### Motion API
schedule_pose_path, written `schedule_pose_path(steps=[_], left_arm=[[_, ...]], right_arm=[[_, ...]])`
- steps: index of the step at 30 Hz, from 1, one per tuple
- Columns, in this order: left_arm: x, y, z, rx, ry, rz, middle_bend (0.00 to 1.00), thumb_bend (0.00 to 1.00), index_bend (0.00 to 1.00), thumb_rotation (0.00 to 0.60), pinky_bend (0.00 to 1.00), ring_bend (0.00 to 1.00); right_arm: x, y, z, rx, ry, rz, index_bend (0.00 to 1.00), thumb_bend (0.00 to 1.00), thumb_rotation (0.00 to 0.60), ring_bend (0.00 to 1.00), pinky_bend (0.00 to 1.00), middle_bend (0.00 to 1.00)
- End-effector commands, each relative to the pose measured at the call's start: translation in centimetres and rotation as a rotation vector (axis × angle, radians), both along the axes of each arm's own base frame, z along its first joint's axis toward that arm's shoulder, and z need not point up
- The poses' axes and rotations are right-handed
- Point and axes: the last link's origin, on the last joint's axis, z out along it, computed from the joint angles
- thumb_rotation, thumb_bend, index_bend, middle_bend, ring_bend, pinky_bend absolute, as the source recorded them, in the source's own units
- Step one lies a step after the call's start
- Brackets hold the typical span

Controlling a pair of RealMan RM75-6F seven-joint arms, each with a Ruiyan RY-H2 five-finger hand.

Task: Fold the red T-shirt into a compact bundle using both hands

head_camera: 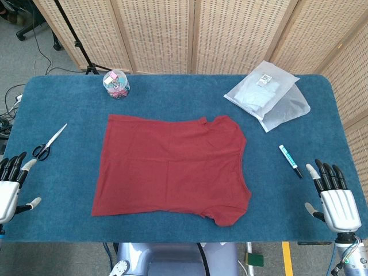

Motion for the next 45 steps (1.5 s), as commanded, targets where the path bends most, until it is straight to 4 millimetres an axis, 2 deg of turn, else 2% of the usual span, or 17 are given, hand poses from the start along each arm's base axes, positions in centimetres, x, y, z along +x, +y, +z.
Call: schedule_pose_path(steps=[1, 6, 9, 13, 18, 27, 34, 45], left_arm=[[0.0, 0.0, -0.1, -0.001, 0.002, 0.001, 0.00, 0.00, 0.00, 0.600, 0.00, 0.00], [0.0, 0.0, -0.3, -0.008, 0.008, 0.006, 0.00, 0.00, 0.00, 0.600, 0.00, 0.00], [0.2, -0.1, -0.3, -0.009, 0.008, -0.001, 0.00, 0.00, 0.00, 0.600, 0.00, 0.00], [0.2, -0.1, -0.2, -0.004, 0.003, -0.007, 0.00, 0.00, 0.00, 0.600, 0.00, 0.00], [0.2, 0.0, -0.1, 0.000, -0.001, -0.001, 0.00, 0.00, 0.00, 0.600, 0.00, 0.00], [0.1, 0.1, 0.0, 0.007, -0.005, 0.004, 0.00, 0.00, 0.00, 0.600, 0.00, 0.00], [-0.1, 0.3, 0.0, 0.009, -0.001, 0.015, 0.00, 0.00, 0.00, 0.600, 0.00, 0.00], [-0.2, 0.5, 0.0, 0.012, 0.000, 0.025, 0.00, 0.00, 0.00, 0.600, 0.00, 0.00]], right_arm=[[0.0, 0.0, -0.1, 0.010, 0.004, -0.001, 0.00, 0.00, 0.600, 0.00, 0.00, 0.00], [0.0, 0.3, -0.6, 0.064, 0.028, 0.002, 0.00, 0.00, 0.600, 0.00, 0.00, 0.00], [0.4, 0.5, -1.7, 0.168, 0.038, 0.046, 0.00, 0.00, 0.600, 0.00, 0.00, 0.00], [1.1, 0.6, -3.6, 0.332, 0.034, 0.164, 0.00, 0.00, 0.600, 0.00, 0.00, 0.00], [1.9, 0.5, -6.2, 0.443, 0.031, 0.288, 0.05, 0.00, 0.600, 0.00, 0.00, 0.00], [4.6, -0.3, -9.9, 0.465, 0.086, 0.458, 0.16, 0.00, 0.600, 0.00, 0.00, 0.00], [6.1, -0.5, -12.8, 0.507, 0.090, 0.497, 0.23, 0.00, 0.600, 0.00, 0.00, 0.00], [7.0, -1.5, -14.9, 0.511, 0.097, 0.505, 0.26, 0.00, 0.600, 0.00, 0.00, 0.00]])
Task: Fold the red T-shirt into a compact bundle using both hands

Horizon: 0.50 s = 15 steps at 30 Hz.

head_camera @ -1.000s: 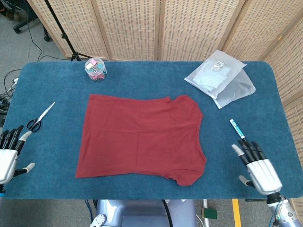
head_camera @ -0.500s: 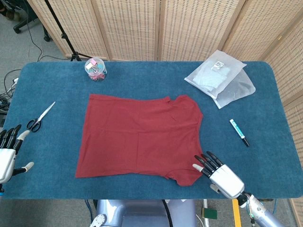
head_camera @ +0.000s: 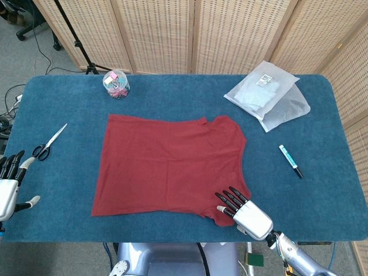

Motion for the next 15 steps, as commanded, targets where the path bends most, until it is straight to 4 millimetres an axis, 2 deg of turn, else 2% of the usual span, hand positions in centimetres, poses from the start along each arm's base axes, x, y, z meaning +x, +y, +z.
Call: schedule_pose_path(steps=[1, 3, 10, 15], left_arm=[[0.0, 0.1, -0.1, -0.002, 0.002, 0.001, 0.00, 0.00, 0.00, 0.600, 0.00, 0.00], [0.0, 0.1, -0.1, -0.003, 0.003, 0.002, 0.00, 0.00, 0.00, 0.600, 0.00, 0.00], [0.0, 0.2, -0.1, -0.003, 0.002, 0.007, 0.00, 0.00, 0.00, 0.600, 0.00, 0.00], [0.0, 0.2, -0.2, -0.005, 0.003, 0.009, 0.00, 0.00, 0.00, 0.600, 0.00, 0.00]], right_arm=[[0.1, -0.3, -0.4, -0.006, -0.001, 0.005, 0.26, 0.02, 0.600, 0.00, 0.00, 0.00], [0.1, -0.5, -0.7, -0.004, -0.012, 0.006, 0.28, 0.06, 0.600, 0.00, 0.00, 0.00], [0.0, -1.1, -1.4, -0.014, -0.040, 0.019, 0.37, 0.30, 0.600, 0.00, 0.00, 0.00], [-0.2, -1.2, -1.7, -0.017, -0.044, 0.022, 0.40, 0.43, 0.600, 0.00, 0.00, 0.00]])
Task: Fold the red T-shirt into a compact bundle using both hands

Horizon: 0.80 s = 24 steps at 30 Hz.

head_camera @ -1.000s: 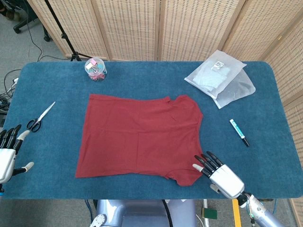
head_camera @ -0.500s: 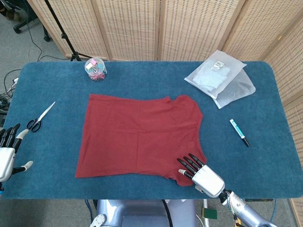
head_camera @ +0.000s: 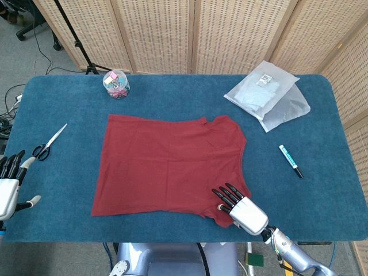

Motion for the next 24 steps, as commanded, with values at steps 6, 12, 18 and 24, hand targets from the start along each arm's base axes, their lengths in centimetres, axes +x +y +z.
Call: schedule_pose_path(steps=[6, 12, 18, 24], left_arm=[[0.0, 0.0, 0.0, -0.001, 0.001, 0.001, 0.00, 0.00, 0.00, 0.600, 0.00, 0.00], [0.0, 0.0, -0.2, -0.008, 0.004, -0.001, 0.00, 0.00, 0.00, 0.600, 0.00, 0.00], [0.5, -0.2, -1.7, -0.072, 0.001, -0.092, 0.00, 0.00, 0.00, 0.600, 0.00, 0.00], [0.0, -0.7, -4.1, -0.195, -0.103, -0.187, 0.00, 0.00, 0.03, 0.600, 0.00, 0.00]], right_arm=[[0.0, 0.0, -0.3, 0.006, -0.010, 0.005, 0.44, 0.51, 0.600, 0.00, 0.00, 0.00], [-0.1, -0.2, -0.4, -0.004, -0.022, 0.014, 0.51, 0.59, 0.600, 0.00, 0.01, 0.02], [-0.3, -0.4, -0.5, -0.006, -0.042, 0.014, 0.55, 0.67, 0.600, 0.00, 0.01, 0.03], [-0.4, -0.5, -0.4, 0.017, -0.070, -0.006, 0.56, 0.67, 0.600, 0.00, 0.01, 0.03]])
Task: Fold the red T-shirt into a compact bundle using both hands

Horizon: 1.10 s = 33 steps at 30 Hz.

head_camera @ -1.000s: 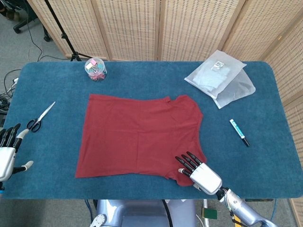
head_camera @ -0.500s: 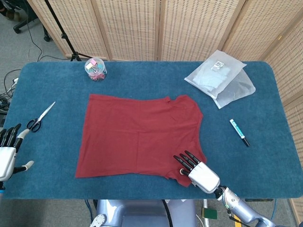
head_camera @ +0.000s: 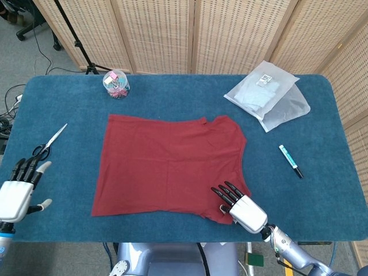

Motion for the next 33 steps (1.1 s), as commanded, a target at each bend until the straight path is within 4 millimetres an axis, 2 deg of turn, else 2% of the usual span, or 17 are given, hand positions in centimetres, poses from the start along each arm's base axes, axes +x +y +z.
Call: schedule_pose_path(steps=[1, 6, 9, 17, 23, 33], left_arm=[[-0.4, -0.4, -2.5, -0.129, -0.106, -0.065, 0.00, 0.00, 0.05, 0.600, 0.00, 0.00], [-1.4, -0.2, -4.7, -0.180, -0.192, -0.128, 0.00, 0.00, 0.23, 0.600, 0.00, 0.00], [-2.0, -0.2, -5.9, -0.210, -0.207, -0.138, 0.00, 0.00, 0.29, 0.600, 0.00, 0.00], [-2.3, -0.2, -8.4, -0.281, -0.224, -0.169, 0.00, 0.00, 0.32, 0.600, 0.00, 0.00], [-2.2, -0.1, -10.2, -0.310, -0.251, -0.191, 0.00, 0.00, 0.39, 0.600, 0.00, 0.00], [-2.0, 0.1, -12.0, -0.347, -0.255, -0.189, 0.00, 0.00, 0.40, 0.600, 0.00, 0.00]], right_arm=[[-0.1, 0.0, 0.0, 0.013, -0.008, -0.012, 0.56, 0.67, 0.600, 0.00, 0.01, 0.03], [-0.3, -0.1, 0.1, 0.017, -0.001, -0.024, 0.56, 0.70, 0.600, 0.00, 0.01, 0.03], [-0.3, -0.1, 0.1, 0.018, -0.001, -0.028, 0.56, 0.72, 0.600, 0.00, 0.01, 0.03], [-0.5, -0.3, 0.2, 0.016, 0.008, -0.052, 0.56, 0.72, 0.600, 0.00, 0.01, 0.03], [-0.5, -0.5, 0.3, 0.013, 0.009, -0.061, 0.56, 0.72, 0.600, 0.00, 0.01, 0.03], [-0.5, -0.6, 0.5, 0.007, 0.004, -0.065, 0.56, 0.75, 0.600, 0.00, 0.01, 0.03]])
